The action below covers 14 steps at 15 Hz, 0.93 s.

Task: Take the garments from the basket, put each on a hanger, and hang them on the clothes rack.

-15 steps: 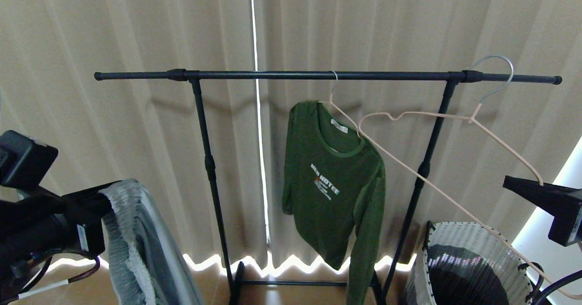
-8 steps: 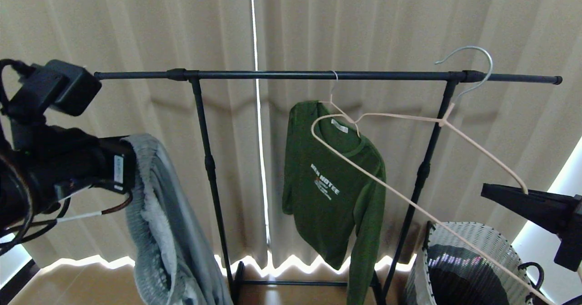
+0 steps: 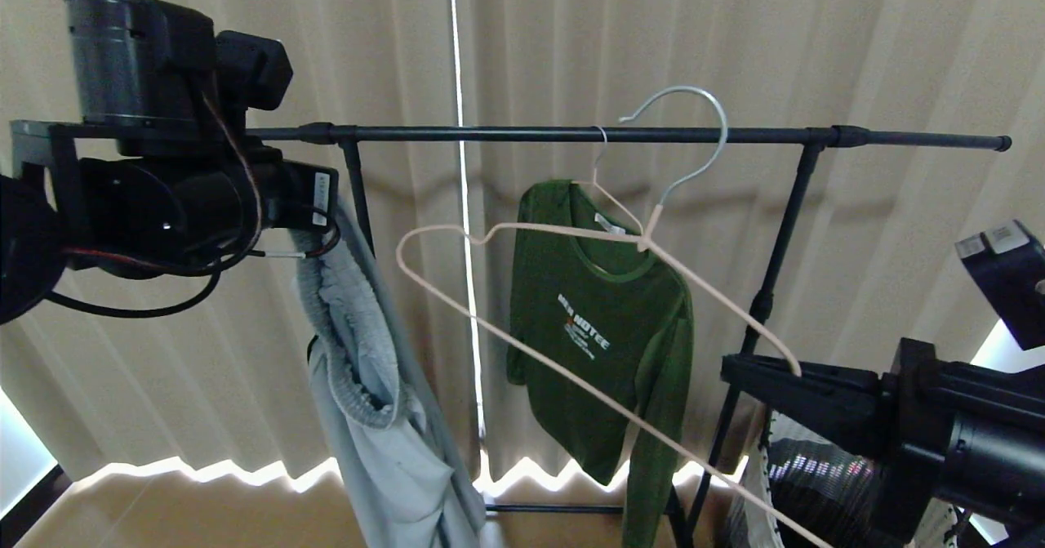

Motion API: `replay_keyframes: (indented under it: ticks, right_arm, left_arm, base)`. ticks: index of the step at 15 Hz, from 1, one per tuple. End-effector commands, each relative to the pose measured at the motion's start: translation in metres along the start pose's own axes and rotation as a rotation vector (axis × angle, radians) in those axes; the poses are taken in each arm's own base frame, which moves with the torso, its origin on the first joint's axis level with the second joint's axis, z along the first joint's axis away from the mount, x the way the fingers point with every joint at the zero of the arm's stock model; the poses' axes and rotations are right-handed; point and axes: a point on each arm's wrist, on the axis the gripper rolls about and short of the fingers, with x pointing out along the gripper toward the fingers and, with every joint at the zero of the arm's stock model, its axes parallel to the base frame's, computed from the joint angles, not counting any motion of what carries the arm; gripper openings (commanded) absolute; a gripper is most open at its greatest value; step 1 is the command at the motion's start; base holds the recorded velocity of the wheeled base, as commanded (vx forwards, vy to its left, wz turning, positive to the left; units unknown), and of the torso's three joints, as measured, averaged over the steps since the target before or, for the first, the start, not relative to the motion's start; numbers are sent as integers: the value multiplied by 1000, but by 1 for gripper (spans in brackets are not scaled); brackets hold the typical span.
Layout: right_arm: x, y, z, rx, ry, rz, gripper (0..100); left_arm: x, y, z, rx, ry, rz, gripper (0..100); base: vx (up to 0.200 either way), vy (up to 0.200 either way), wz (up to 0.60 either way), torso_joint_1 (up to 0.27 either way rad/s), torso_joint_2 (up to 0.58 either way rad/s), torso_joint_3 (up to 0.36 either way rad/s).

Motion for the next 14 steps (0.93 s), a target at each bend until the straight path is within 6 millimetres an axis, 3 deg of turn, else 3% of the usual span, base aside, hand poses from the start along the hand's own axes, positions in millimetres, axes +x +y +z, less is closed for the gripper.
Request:
replay_keyframes:
  ticks: [1, 5, 10, 14]
  right_arm:
    - [14, 9, -10, -8, 68, 45, 0]
    - [31, 13, -13, -2, 84, 65, 0]
    - [66, 14, -12, 30, 74, 29, 0]
    - [81, 33, -14, 107, 82, 25, 0]
  left_arm:
    - [17, -10, -6, 10, 34, 0, 0]
    - [17, -10, -7, 8, 36, -1, 0]
    - [12, -10, -8, 28, 65, 9, 0]
    - [12, -9, -8, 8, 63, 12, 0]
  base:
    - [0, 0, 0, 0, 0, 0]
    - [0, 0, 0, 0, 0, 0]
    - [0, 0, 0, 0, 0, 0]
    - [0, 0, 0, 0, 0, 0]
